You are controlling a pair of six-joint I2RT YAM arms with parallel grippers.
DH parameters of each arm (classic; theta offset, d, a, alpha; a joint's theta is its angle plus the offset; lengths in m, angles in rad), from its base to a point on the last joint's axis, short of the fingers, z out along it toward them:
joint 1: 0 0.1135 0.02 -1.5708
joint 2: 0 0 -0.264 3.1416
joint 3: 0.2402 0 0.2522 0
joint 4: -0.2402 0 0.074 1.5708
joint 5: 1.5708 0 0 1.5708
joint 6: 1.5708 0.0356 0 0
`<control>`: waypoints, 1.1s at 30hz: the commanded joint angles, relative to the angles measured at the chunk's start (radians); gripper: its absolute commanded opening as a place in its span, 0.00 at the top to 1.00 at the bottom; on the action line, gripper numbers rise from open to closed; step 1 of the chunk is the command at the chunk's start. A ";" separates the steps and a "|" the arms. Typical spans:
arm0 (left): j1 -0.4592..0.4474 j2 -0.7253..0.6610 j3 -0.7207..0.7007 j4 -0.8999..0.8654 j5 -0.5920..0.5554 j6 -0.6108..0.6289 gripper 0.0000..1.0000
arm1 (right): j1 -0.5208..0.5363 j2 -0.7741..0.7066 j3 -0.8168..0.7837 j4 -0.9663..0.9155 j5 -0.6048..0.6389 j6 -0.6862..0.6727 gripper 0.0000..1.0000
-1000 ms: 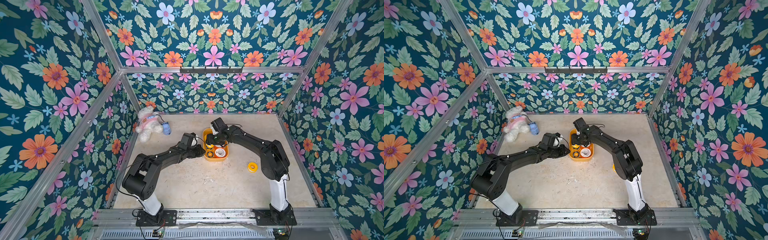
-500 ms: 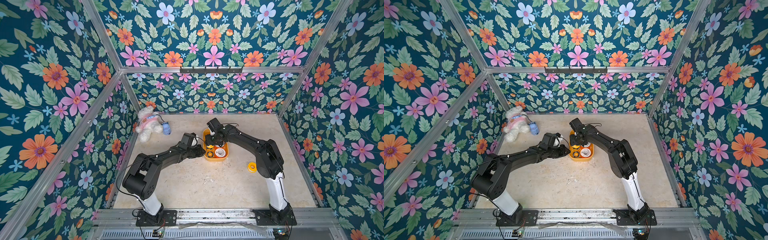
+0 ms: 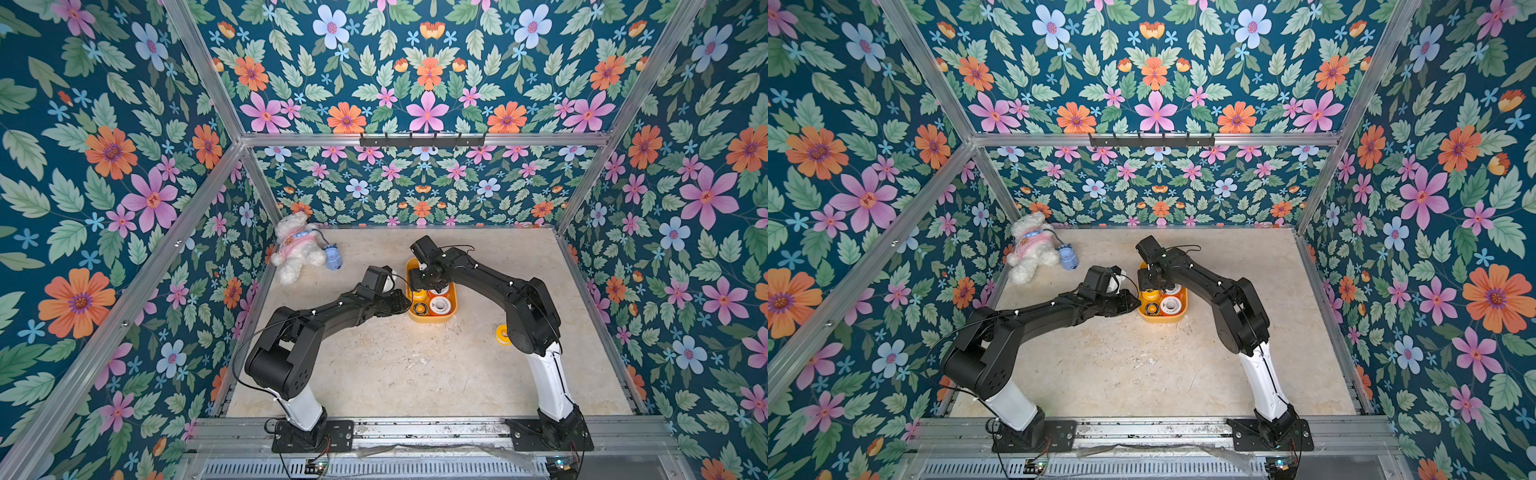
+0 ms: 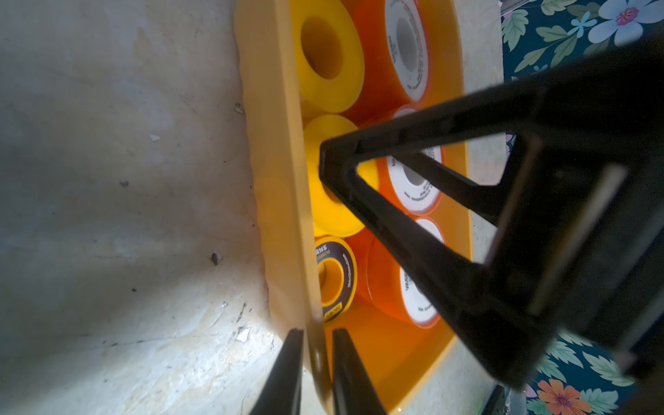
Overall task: Put the sealing tape into the storage box
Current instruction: Place the sealing tape in the storage box, then pick up the sealing tape at the center of the board.
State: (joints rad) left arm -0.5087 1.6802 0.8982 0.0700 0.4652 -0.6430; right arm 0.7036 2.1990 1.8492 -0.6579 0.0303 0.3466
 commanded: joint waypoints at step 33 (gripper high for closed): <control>-0.001 -0.049 -0.008 -0.049 -0.015 0.031 0.76 | -0.260 -0.861 -0.874 0.231 0.065 0.126 0.25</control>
State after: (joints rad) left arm -0.5091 1.6390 0.8951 0.0357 0.4438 -0.6247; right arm 0.4561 1.3849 1.0290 -0.4393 0.0628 0.4480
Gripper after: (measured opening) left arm 0.243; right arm 0.746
